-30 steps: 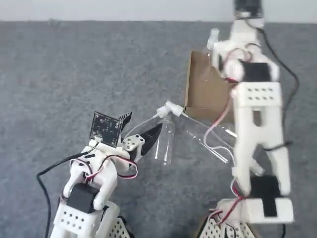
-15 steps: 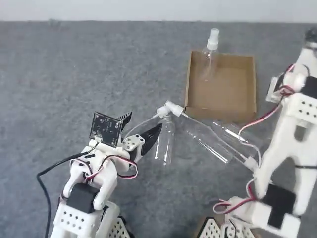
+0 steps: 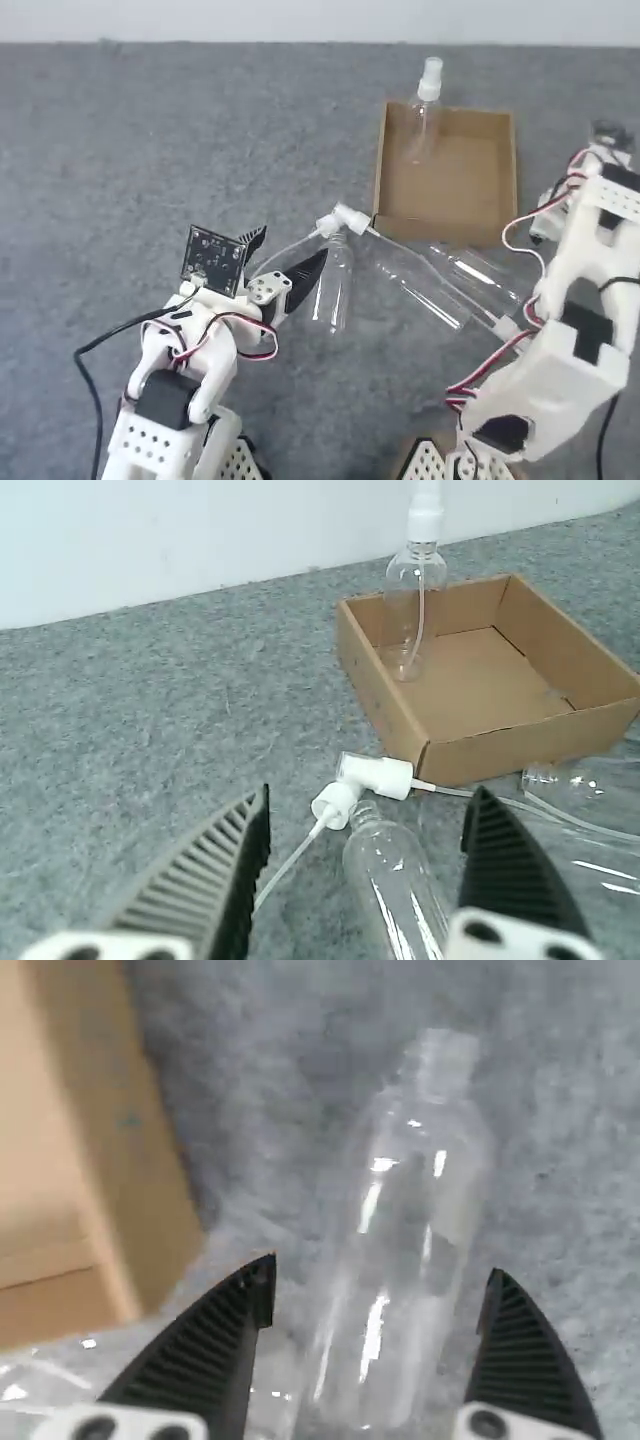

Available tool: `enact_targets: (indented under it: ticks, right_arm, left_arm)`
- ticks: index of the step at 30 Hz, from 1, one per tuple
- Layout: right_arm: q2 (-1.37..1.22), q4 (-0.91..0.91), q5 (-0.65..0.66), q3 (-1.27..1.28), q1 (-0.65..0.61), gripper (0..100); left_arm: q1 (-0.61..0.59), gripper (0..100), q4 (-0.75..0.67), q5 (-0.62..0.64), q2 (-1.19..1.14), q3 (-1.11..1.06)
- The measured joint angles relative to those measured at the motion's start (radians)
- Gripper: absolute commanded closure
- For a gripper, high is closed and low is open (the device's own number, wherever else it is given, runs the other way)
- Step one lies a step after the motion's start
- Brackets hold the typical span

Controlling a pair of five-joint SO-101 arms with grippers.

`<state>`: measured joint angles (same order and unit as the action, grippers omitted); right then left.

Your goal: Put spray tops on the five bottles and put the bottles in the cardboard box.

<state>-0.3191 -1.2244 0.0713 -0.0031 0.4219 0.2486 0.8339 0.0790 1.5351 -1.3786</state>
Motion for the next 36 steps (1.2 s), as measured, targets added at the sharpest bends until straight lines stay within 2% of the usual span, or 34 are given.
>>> enact_targets:
  ticks: [3,11,17,21,25,30,36]
  right_arm:
    - [-0.034,0.003,0.026,0.003,0.034,77.2]
    - [-0.123,0.037,0.157,0.006,0.098,96.6]
    - [-0.124,0.054,0.397,0.006,0.183,98.7]
    - [-0.124,0.038,0.549,0.006,0.239,98.8]
    - [-0.124,0.032,0.677,0.006,0.293,98.8]
    - [-0.124,0.032,0.769,0.014,0.316,98.7]
    - [-0.124,0.032,0.818,0.014,0.316,98.6]
  left_arm:
    - [0.000,72,0.000,0.000,0.000,0.000]
    - [0.000,72,0.000,0.000,0.000,0.000]
    - [0.000,74,0.040,0.000,-0.100,0.109]
    - [0.000,80,0.043,-0.029,-0.325,0.253]
    - [0.000,79,0.075,-0.146,-0.615,0.425]
    - [0.000,79,0.175,-0.272,-1.033,0.686]
    - [0.000,79,0.238,-0.295,-1.527,1.042]
